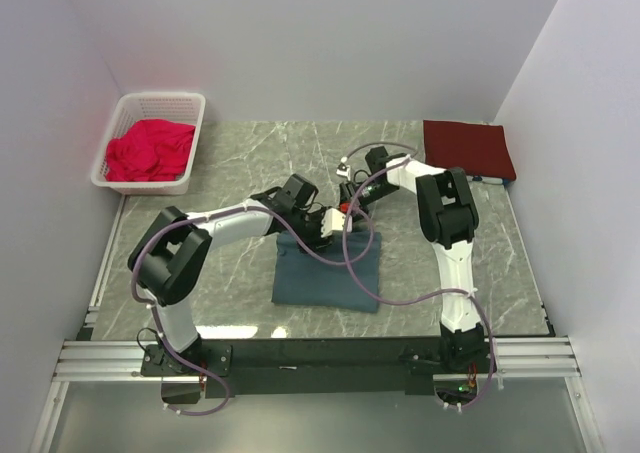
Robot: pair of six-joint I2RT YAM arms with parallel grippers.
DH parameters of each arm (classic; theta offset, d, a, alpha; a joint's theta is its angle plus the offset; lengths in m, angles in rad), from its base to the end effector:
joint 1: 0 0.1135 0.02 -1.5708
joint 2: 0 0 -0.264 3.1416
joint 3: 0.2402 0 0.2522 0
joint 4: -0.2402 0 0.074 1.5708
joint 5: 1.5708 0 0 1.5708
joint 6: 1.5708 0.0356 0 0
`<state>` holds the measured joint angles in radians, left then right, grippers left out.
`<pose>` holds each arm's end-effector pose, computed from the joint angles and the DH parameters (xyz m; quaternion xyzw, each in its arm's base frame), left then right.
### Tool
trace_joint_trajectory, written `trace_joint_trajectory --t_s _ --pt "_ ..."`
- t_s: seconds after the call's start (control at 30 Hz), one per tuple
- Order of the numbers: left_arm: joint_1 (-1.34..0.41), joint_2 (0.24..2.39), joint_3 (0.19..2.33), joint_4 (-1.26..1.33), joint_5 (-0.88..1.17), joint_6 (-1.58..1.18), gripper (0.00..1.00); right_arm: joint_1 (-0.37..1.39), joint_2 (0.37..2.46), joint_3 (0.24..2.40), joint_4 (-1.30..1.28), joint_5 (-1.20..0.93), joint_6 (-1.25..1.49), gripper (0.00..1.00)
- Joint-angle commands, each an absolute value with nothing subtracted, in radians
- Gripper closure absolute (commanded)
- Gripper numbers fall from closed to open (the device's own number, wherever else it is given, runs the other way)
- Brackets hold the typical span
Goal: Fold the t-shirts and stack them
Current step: Fold the tshirt
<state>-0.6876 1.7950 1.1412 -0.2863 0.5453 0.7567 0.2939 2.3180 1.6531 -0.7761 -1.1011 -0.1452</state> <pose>0.2751 -0.2499 0.1852 0.6679 0.6318 -0.2455 0.3074 0.4128 0.1581 0.1139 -0.2183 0.8226 0.5247 0.0163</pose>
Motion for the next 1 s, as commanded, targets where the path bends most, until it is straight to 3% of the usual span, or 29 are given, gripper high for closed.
trace_joint_trajectory --t_s 0.0,0.03,0.17,0.33,0.97 --pt "-0.699 1.802 1.154 -0.245 0.555 0.795 0.5 0.317 2.338 1.631 -0.727 -1.152 -0.117 0.85" --pt "-0.701 1.807 1.158 -0.253 0.56 0.796 0.53 0.324 2.339 1.622 -0.726 -1.157 -0.118 0.85" --pt "-0.707 1.827 1.18 -0.287 0.557 0.798 0.81 0.337 2.344 1.598 -0.715 -1.164 -0.118 0.85" --pt "-0.722 1.786 1.164 -0.288 0.554 0.795 0.99 0.356 2.348 1.565 -0.689 -1.172 -0.115 0.85" --pt "-0.7 1.761 1.264 -0.282 0.485 0.819 1.0 0.379 2.464 1.592 -0.778 -1.213 -0.141 0.86"
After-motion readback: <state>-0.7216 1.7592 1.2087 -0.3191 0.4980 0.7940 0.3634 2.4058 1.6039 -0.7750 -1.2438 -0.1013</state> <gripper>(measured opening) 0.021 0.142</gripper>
